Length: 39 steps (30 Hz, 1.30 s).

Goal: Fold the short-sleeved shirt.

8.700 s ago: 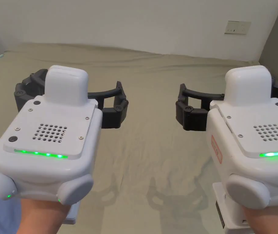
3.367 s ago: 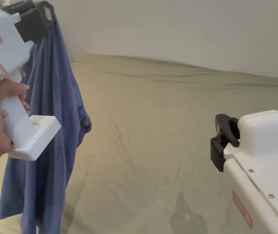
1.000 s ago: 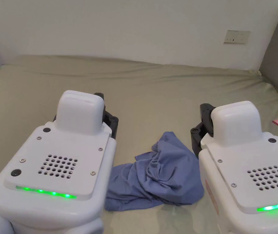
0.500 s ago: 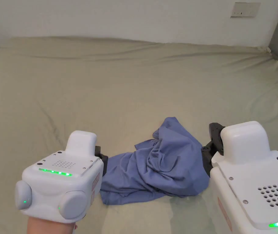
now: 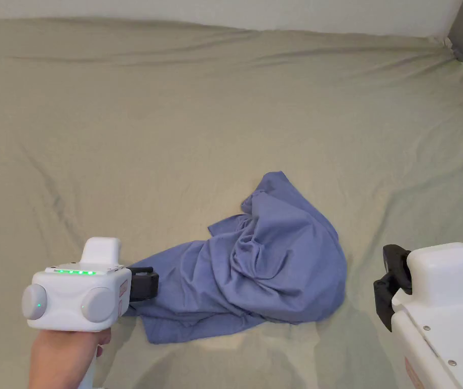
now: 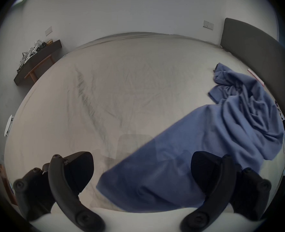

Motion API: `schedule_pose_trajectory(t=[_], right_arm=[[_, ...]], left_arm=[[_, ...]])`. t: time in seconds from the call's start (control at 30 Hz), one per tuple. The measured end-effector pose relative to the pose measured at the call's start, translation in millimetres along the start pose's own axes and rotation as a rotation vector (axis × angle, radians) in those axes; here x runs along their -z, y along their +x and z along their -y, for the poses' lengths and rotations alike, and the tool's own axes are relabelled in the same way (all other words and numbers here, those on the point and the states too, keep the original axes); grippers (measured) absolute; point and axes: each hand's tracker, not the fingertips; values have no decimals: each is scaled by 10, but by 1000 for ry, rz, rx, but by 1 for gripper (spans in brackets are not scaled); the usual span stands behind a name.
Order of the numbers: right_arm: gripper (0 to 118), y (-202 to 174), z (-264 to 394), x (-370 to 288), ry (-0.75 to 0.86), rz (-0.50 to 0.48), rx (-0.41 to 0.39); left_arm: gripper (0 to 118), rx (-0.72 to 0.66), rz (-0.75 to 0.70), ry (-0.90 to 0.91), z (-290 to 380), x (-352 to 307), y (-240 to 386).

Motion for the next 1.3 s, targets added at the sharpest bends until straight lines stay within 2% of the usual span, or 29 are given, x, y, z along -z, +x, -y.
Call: schedule_pose_trajectory(t=[0.07, 0.1, 0.13, 0.17, 0.2, 0.23, 0.27, 0.3, 0.37, 0.4, 0.47, 0.5, 0.53, 0.63, 0.73, 0.83, 0.93, 0.97, 1.0, 1.03, 1.07, 1.1, 1.17, 1.23, 1.3], right_arm=[[1, -7, 19, 74, -16, -8, -8], [1, -13, 32, 118, -27, -18, -13], [2, -15, 30, 152, -35, -27, -17], [1, -18, 22, 205, -44, -38, -20], [1, -25, 4, 260, -51, -45, -20], [2, -27, -19, 319, -59, -55, -17], [2, -24, -50, 393, -70, -72, -11], [2, -22, -95, 484, -78, -89, -6], [9, -35, -207, 676, -103, -128, -17], [20, -60, -285, 805, -118, -152, -43], [71, -124, -421, 1102, -149, -192, -100], [87, -160, -475, 1259, -159, -222, -117], [98, -198, -535, 1465, -190, -251, -134], [100, -364, -700, 2069, -290, -278, -191], [100, -474, -736, 2733, -457, -350, -197], [104, -479, -585, 3235, -581, -323, -144], [103, -440, -437, 3374, -634, -366, -26], [97, -433, -411, 3371, -636, -383, 1], [80, -421, -406, 3361, -632, -387, 9], [42, -398, -407, 3290, -618, -421, 25], [26, -358, -416, 3266, -611, -495, 71], [26, -329, -434, 3241, -606, -533, 102], [26, -300, -476, 3195, -553, -453, 6], [26, -283, -536, 3018, -491, -416, -44], [26, -204, -639, 2751, -418, -407, -18]], left_arm=[[87, -20, 9, -19, -8, 91, 12], [85, -33, 36, -17, 17, 112, 44], [78, -36, 84, -14, 42, 101, 96], [72, 24, -8, 35, 50, 25, 146], [72, 79, 62, 33, 50, -16, 200], [48, 91, 93, 37, 56, -55, 241], [28, 116, 111, 46, 63, -82, 303], [2, 150, 92, 48, 61, -117, 318], [2, 160, 73, 71, 72, -231, 289], [2, 144, 86, 84, 80, -313, 245], [2, 80, 93, 120, 82, -476, 139], [2, 63, 101, 127, 91, -544, 101], [2, 47, 109, 129, 100, -621, 64], [2, 38, 125, 147, 117, -793, 14], [2, 52, 130, 157, 144, -849, 39], [2, 50, 132, 150, 179, -833, 61], [2, 49, 132, 128, 217, -741, 66], [2, 45, 133, 121, 236, -710, 62], [2, 43, 132, 115, 250, -679, 62], [2, 40, 131, 109, 264, -655, 59], [2, 36, 132, 105, 272, -636, 57], [2, 34, 132, 103, 275, -625, 57], [2, 33, 128, 105, 267, -629, 44], [2, 15, 127, 127, 216, -700, -5], [3, -25, 126, 173, 132, -831, -64]])
